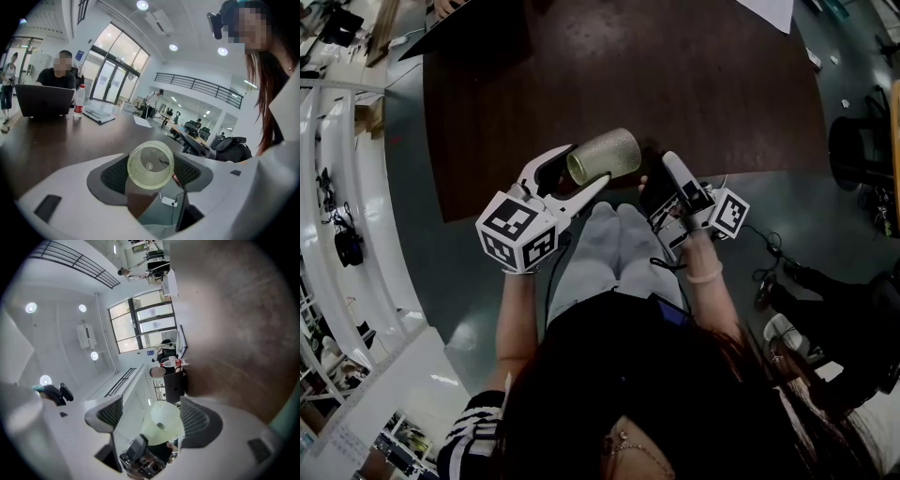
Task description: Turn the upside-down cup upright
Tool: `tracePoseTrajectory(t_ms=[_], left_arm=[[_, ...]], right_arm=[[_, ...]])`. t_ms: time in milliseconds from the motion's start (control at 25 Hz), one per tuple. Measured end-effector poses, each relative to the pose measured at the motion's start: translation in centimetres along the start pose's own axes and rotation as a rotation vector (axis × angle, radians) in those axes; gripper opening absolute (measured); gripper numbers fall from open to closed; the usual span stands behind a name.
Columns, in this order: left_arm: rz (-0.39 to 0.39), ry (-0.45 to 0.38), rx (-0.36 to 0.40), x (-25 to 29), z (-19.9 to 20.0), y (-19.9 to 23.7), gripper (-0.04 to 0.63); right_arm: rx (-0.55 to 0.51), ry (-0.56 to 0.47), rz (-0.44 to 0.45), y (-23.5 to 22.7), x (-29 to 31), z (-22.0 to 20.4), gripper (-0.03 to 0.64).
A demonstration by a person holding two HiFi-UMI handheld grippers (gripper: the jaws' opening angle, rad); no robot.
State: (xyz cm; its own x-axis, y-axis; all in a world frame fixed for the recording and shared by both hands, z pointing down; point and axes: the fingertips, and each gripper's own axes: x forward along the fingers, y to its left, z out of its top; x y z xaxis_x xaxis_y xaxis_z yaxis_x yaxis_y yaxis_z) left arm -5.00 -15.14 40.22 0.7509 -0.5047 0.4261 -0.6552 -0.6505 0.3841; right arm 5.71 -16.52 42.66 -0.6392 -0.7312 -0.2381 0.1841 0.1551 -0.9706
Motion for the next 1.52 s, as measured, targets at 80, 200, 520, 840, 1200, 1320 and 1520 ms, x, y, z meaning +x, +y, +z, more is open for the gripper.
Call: tracePoseTrajectory(t_ms=[80, 200, 520, 840, 1200, 1320, 1520], left_arm=[[0.018, 0.036, 0.013, 0.3, -0.5, 0.4, 0.307], [0.049, 0.102, 0.049, 0.9, -1.4, 1.1, 0.307], [0.096, 0.254, 0.116, 2.4, -4.2, 2.7, 0.307], [0.143, 0.402, 0.202, 3.7, -6.9, 4.2, 0.305], [0.163, 0.551, 0.299, 5.3, -9.2, 5.4, 0.305], [0.181, 0.580, 0.334, 5.5, -9.3, 5.8, 0.305], [0.203, 0.624, 0.386, 5.8, -9.6, 6.3, 0.305]], right_arm=[[-0.019, -0.010, -0.013, 0.0, -0.2, 0.5, 0.376], [-0.049, -0.012, -0.027, 0.1, -0.2, 0.8, 0.376], [-0.114, 0.032, -0.014, 0.7, 0.1, -0.3, 0.374], [-0.156, 0.019, -0.050, 0.3, -0.5, -0.6, 0.200], [-0.174, 0.007, -0.063, 0.4, -1.3, -0.3, 0.135], [-0.183, 0.008, -0.070, 0.3, -1.4, -0.4, 0.116], [-0.191, 0.009, -0.076, 0.1, -1.4, -0.6, 0.081]])
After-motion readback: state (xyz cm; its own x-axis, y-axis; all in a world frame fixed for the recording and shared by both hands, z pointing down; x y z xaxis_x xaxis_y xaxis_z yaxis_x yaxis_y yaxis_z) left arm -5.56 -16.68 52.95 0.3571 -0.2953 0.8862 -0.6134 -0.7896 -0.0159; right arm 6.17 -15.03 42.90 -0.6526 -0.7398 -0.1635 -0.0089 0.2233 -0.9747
